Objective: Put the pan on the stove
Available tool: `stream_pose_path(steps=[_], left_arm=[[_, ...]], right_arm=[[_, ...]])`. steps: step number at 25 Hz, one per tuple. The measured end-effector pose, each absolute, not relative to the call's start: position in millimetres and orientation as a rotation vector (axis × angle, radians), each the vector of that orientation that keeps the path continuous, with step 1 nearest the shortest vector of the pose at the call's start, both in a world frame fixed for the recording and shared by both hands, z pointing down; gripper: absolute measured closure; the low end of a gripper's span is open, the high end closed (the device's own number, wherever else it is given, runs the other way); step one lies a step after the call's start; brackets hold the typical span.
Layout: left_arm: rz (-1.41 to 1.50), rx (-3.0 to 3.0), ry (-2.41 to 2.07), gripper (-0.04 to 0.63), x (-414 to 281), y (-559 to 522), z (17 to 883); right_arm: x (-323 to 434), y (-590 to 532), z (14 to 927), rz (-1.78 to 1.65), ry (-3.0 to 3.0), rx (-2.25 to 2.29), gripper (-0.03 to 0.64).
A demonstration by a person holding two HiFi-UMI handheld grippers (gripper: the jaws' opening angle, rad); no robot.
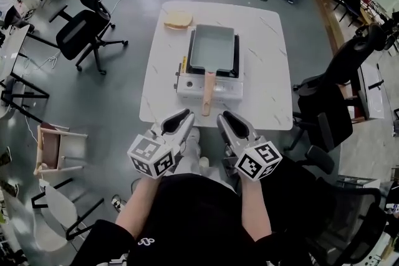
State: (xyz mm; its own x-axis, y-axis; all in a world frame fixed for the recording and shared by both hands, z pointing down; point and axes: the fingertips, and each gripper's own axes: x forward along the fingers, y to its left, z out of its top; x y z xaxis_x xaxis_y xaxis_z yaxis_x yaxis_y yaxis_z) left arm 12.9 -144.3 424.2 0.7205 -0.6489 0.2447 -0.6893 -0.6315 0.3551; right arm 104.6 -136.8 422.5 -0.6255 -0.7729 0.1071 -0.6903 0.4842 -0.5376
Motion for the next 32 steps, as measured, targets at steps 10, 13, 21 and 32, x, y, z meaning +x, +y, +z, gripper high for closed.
stream_pose_path(steps=[10,13,21,32], left_arm=[[0.050,2.559,-1.151,0.595,15.9,-143.0,393.5],[0.038,2.558,-1.200,0.595,15.8,-143.0,390.3],[0.031,2.554,-1.252,0.595,15.1,-138.5,385.5],[0.053,2.558,-1.242,0.595,15.7,-137.8,389.6]], right_arm=[[117.6,-134.0,398.9,-0.682,2.523,-1.470,0.627],[119.6,-132.5,393.3,-0.613,2.517,-1.533,0.627],[116.6,-125.9,389.2,-0.493,2.553,-1.612,0.628],[115.3,-124.6,392.4,-0.475,2.563,-1.627,0.627]])
